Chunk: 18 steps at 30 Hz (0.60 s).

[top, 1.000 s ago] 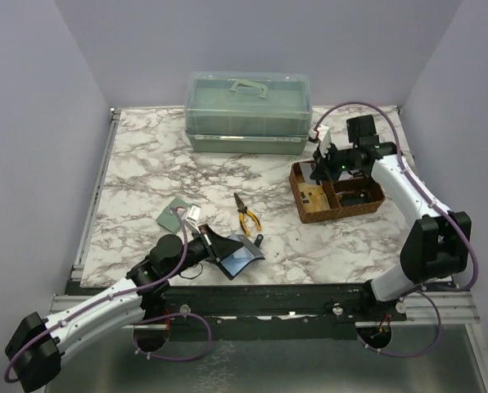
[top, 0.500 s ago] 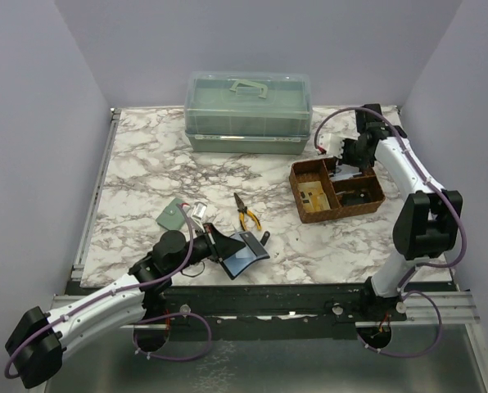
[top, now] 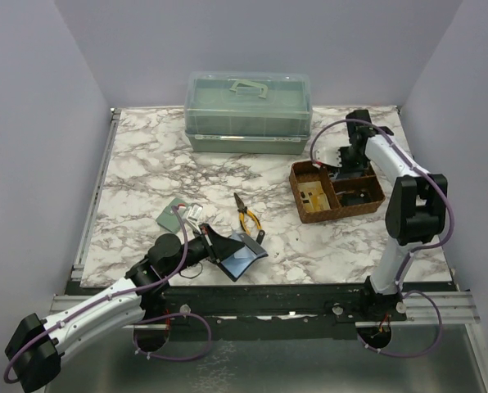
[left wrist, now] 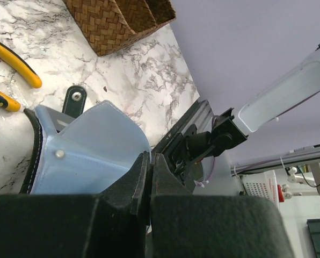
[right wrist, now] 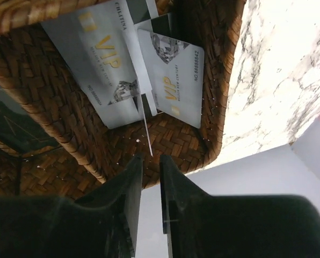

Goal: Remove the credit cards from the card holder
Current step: Place the credit card in the storage box.

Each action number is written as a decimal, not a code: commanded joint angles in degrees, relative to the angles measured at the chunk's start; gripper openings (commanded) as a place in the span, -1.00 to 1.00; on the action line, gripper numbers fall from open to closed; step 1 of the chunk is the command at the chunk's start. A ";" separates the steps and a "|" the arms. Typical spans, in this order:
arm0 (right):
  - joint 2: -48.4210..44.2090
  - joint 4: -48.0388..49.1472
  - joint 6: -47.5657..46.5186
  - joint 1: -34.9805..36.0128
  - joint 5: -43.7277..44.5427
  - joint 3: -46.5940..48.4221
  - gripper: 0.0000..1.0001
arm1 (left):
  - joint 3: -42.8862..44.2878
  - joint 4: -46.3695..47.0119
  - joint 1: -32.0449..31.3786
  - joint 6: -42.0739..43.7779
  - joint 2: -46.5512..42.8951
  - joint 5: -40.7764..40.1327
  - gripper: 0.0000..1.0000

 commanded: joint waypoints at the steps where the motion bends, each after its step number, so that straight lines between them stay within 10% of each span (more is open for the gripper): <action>1: 1.78 3.41 -1.80 -0.14 4.28 -0.26 -0.37 | -0.46 2.15 0.13 -0.30 -0.29 1.49 -1.00; 10: 2.20 13.42 12.38 -0.14 4.69 7.28 -0.18 | 0.05 2.21 0.14 -0.10 0.91 2.33 -1.00; 18: -6.08 6.19 30.80 -0.14 -12.90 8.66 -0.03 | 1.61 2.43 0.15 2.64 3.65 4.61 -1.00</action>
